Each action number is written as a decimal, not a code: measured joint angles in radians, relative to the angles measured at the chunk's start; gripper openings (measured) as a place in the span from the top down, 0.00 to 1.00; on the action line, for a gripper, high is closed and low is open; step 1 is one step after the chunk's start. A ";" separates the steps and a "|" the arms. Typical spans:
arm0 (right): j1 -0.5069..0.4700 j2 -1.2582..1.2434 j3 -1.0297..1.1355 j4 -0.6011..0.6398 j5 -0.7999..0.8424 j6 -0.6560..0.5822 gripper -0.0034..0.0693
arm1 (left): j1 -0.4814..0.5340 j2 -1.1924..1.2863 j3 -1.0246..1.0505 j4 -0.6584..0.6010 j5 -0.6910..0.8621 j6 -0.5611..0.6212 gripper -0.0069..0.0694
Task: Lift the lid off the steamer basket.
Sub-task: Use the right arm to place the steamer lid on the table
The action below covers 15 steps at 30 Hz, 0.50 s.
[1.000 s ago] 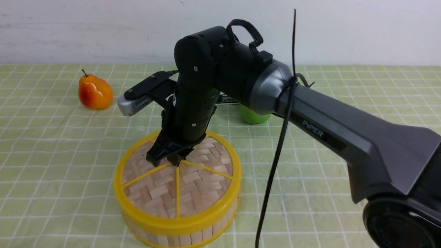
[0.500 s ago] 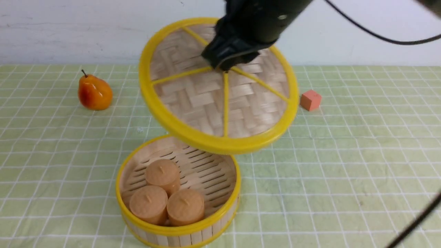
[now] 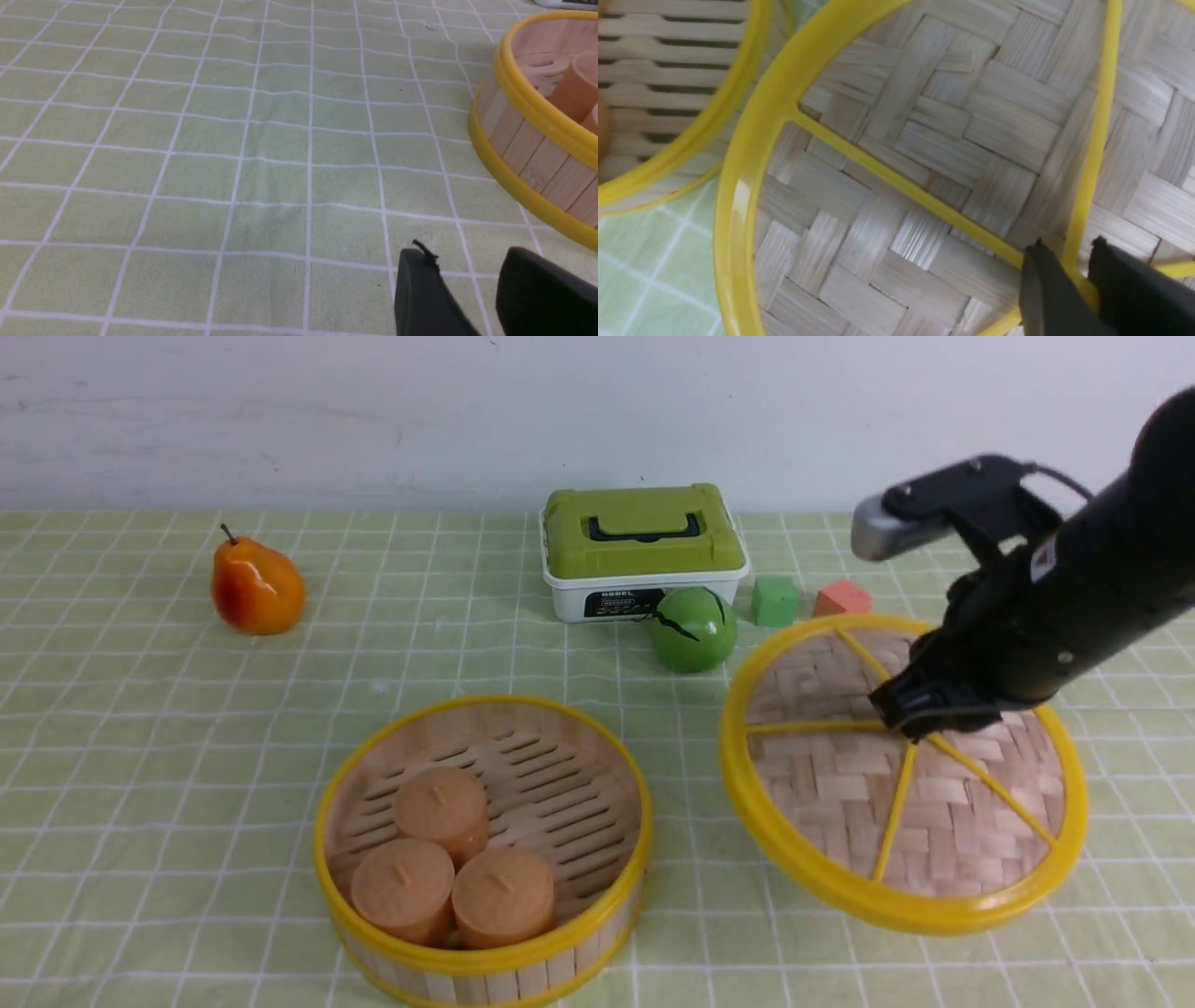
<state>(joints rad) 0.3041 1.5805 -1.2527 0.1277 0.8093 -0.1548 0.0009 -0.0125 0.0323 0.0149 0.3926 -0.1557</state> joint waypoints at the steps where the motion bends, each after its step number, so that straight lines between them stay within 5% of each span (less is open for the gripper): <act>1: -0.006 0.025 0.011 0.000 -0.030 0.003 0.84 | 0.000 0.000 0.000 0.000 0.000 0.000 0.60; 9: -0.015 0.208 0.023 0.001 -0.165 0.042 0.84 | 0.000 0.000 0.000 0.000 0.000 0.000 0.60; 15: -0.015 0.245 0.023 0.035 -0.198 0.042 0.68 | 0.000 0.000 0.000 0.000 0.000 0.000 0.60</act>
<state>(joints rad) 0.2891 1.8255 -1.2299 0.1626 0.6114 -0.1127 0.0009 -0.0125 0.0323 0.0149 0.3926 -0.1557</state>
